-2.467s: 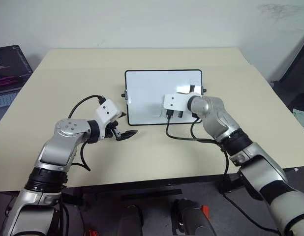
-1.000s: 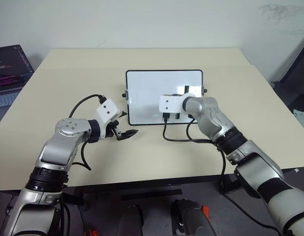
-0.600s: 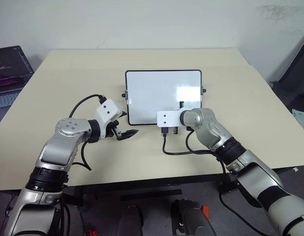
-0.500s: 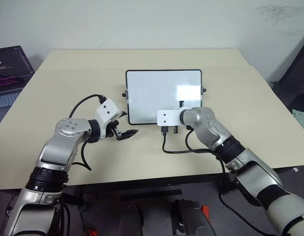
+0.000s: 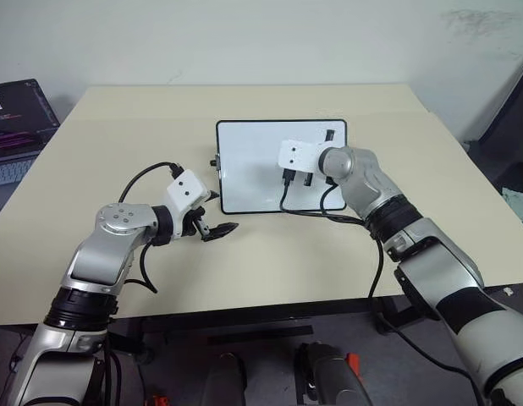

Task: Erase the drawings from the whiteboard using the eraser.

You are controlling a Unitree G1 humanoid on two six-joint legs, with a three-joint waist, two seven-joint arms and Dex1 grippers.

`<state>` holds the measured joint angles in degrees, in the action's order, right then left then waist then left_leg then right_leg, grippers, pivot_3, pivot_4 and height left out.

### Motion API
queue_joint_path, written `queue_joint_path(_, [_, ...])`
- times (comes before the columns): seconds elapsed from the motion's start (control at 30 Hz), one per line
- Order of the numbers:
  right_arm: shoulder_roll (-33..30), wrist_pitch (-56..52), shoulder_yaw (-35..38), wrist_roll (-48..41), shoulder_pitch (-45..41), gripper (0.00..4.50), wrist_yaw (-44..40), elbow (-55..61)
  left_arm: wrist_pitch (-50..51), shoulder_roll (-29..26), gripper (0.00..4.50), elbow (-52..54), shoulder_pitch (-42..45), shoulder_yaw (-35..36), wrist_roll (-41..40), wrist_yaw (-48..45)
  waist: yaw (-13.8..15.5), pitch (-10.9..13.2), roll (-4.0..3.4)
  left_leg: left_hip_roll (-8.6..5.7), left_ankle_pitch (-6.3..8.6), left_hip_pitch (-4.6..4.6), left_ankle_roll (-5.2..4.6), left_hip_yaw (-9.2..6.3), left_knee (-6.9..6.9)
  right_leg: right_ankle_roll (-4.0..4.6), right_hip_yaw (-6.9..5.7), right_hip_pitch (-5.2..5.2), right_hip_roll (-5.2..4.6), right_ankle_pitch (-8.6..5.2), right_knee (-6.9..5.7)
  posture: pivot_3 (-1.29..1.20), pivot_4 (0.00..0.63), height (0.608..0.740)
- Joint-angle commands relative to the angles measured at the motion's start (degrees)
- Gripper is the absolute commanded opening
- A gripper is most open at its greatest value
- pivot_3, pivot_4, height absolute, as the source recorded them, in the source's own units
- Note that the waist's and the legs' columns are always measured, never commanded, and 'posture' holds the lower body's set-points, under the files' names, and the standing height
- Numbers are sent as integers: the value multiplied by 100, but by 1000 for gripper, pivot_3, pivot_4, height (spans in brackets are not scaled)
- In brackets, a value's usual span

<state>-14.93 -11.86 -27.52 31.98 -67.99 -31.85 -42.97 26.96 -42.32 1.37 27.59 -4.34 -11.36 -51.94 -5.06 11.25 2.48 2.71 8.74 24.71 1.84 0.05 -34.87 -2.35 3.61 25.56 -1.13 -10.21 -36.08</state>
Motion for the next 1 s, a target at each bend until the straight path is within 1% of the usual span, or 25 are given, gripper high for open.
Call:
queue_joint_path(0.03, [-303,-194,145,-176,273,677,-611,919,-33,-38,4500,203,20,139,-34,9,10,0,0,0,0,0,0,-1,0,0,0,0,1,0,0,0,150,740])
queue_joint_path(0.07, [-405,-285,170,-196,379,677,-765,1230,-30,-45,4500,213,14,146,-35,9,19,0,0,0,0,1,0,0,1,-1,0,0,2,0,-1,0,150,740])
queue_joint_path(0.2, [-892,-1452,983,-1002,1165,676,-1712,3155,10,-88,4500,281,-25,196,-69,-6,67,1,-1,-1,8,25,10,1,21,-21,1,21,3,-13,-1,0,150,740])
queue_joint_path(0.3, [-1349,-2104,1552,-1287,1644,675,-1812,3725,60,-9,4500,350,28,141,-166,-82,146,1,-1,-1,21,29,30,1,23,-50,0,25,3,-20,-5,0,150,740])
queue_joint_path(0.33, [-1456,-2256,1668,-1354,1763,675,-1801,3811,72,14,4500,377,45,108,-184,-108,170,1,-1,-1,24,29,33,2,21,-50,1,25,3,-21,-5,0,150,740])
queue_joint_path(0.4, [-1780,-2443,1869,-1394,2030,675,-1756,3908,84,101,4500,387,134,4,-206,-145,192,1,-1,-1,25,28,35,5,17,-24,2,23,3,-38,-2,0,150,740])
queue_joint_path(0.47, [-2027,-2595,2014,-1419,2222,674,-1681,3989,92,187,4500,392,200,-74,-218,-189,195,1,0,-1,24,25,35,7,7,-22,4,19,2,-39,-2,0,150,740])
queue_joint_path(0.57, [-2507,-2781,2366,-1437,2651,674,-1508,3956,123,532,4500,484,362,-395,-266,-285,205,1,-1,-2,24,23,35,11,-2,-22,10,17,1,-39,-2,0,150,740])
queue_joint_path(0.67, [-2737,-2857,2472,-1499,2859,674,-1395,3915,144,773,4500,543,457,-603,-264,-351,209,1,-1,-6,24,21,34,19,-11,-24,19,10,-2,-38,1,0,150,740])
queue_joint_path(0.77, [-3137,-2986,2619,-1514,3119,674,-1307,3720,81,1253,4500,468,718,-1068,-203,-444,198,1,-1,-5,24,13,34,20,-11,-25,21,6,0,-38,0,0,150,740])
queue_joint_path(0.9, [-3244,-3291,3014,-1815,3283,674,-1146,3533,-122,1669,4500,79,1042,-1361,-48,-455,181,1,-1,-7,24,8,34,19,-11,-27,24,-1,1,-37,0,0,150,740])
queue_joint_path(1.0, [-3032,-3881,3576,-2319,3304,674,-1054,3424,-332,1930,4500,-182,1231,-1524,46,-497,167,0,-1,-7,23,6,34,16,-11,-28,25,-3,3,-36,-1,0,150,740])
